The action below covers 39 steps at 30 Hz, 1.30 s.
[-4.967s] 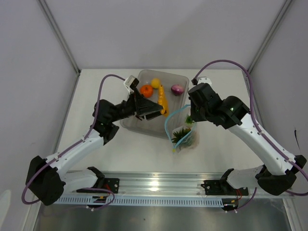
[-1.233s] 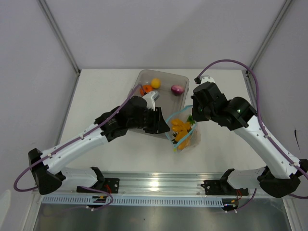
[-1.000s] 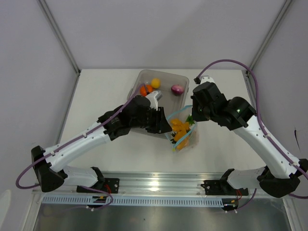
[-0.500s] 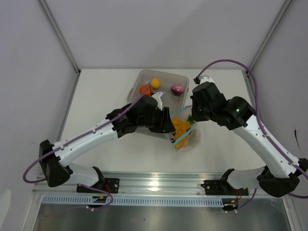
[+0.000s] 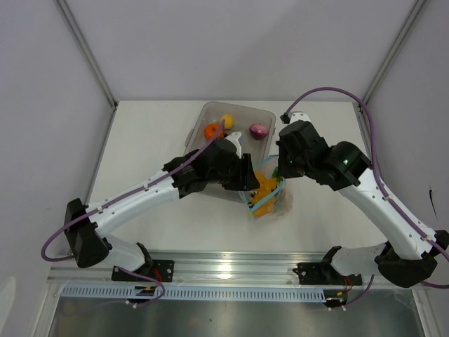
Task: Place the food in the zip-top bag and seal the zipper
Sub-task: Adjust the fake vegetable in the zipper food storage bag.
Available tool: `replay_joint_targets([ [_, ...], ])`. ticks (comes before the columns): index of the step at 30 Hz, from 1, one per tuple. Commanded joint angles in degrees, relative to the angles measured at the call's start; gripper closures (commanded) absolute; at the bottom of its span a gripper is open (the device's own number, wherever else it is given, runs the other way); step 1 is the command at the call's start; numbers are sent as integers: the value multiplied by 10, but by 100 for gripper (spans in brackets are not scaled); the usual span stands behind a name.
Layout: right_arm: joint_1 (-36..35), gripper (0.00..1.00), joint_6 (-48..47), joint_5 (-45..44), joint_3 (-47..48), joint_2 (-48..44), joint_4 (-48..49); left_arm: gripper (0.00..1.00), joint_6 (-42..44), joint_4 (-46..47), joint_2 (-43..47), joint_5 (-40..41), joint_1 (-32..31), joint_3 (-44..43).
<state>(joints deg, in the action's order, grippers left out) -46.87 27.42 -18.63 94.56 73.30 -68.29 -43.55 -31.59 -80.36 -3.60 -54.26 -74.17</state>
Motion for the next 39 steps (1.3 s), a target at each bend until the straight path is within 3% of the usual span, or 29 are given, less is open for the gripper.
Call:
replay_joint_targets([
  [1,-8,100,10,-10,22,-1,18,49,-7,22,-9,17,-4,-29],
  [6,-12,100,11,-16,18,2,17,60,-5,31,-14,25,-5,-33],
  [10,-13,100,11,-20,19,3,16,87,-2,30,-18,6,-7,-47],
  [13,-13,100,10,-22,24,4,15,99,0,36,-11,-8,-12,-44],
  [21,-9,100,8,-24,29,11,15,99,-11,73,36,-30,-21,-17],
  [28,-2,100,11,-24,42,18,11,99,-30,65,34,-55,-23,-47],
  [33,-2,100,15,-20,47,25,11,99,-40,28,-5,-24,-34,-87],
  [39,-4,100,43,-17,51,34,1,99,-91,-32,-57,76,-65,-145],
])
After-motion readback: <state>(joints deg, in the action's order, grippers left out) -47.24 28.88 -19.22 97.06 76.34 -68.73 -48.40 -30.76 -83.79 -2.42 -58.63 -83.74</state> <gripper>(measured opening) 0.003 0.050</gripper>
